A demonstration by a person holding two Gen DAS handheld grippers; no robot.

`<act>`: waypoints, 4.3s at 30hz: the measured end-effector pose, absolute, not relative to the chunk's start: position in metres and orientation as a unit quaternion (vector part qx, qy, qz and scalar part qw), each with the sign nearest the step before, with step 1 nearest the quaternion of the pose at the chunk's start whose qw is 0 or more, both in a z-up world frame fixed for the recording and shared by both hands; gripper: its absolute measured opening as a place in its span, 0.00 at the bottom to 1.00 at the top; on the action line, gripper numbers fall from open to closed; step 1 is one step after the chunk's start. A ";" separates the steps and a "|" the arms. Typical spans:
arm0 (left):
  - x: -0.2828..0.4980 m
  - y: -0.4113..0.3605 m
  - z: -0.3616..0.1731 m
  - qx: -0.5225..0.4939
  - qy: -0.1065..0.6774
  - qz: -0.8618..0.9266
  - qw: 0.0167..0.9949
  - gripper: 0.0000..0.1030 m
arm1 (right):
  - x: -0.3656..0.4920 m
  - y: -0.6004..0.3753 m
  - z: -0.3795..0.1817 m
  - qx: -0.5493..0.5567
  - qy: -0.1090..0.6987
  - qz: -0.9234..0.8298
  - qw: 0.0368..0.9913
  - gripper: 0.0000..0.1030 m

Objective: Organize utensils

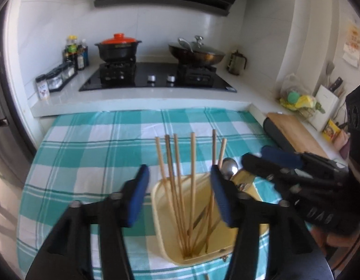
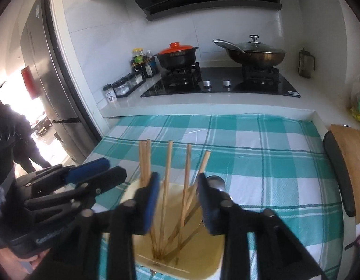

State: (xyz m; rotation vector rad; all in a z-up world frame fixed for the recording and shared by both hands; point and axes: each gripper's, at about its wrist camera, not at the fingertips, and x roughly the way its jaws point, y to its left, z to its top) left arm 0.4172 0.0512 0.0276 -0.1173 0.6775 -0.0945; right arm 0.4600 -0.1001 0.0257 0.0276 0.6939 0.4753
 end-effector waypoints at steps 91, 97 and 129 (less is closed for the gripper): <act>0.207 0.004 -0.117 -0.036 0.470 -0.079 0.879 0.89 | 0.192 -0.173 -0.141 -0.066 0.483 0.147 0.861 0.36; 0.264 -0.009 -0.135 -0.021 0.496 -0.079 0.864 0.81 | 0.228 -0.163 -0.151 -0.085 0.501 0.160 0.846 0.36; 0.254 0.032 -0.023 -0.084 0.364 -0.100 0.922 0.03 | 0.257 -0.187 -0.031 0.030 0.355 0.193 0.914 0.05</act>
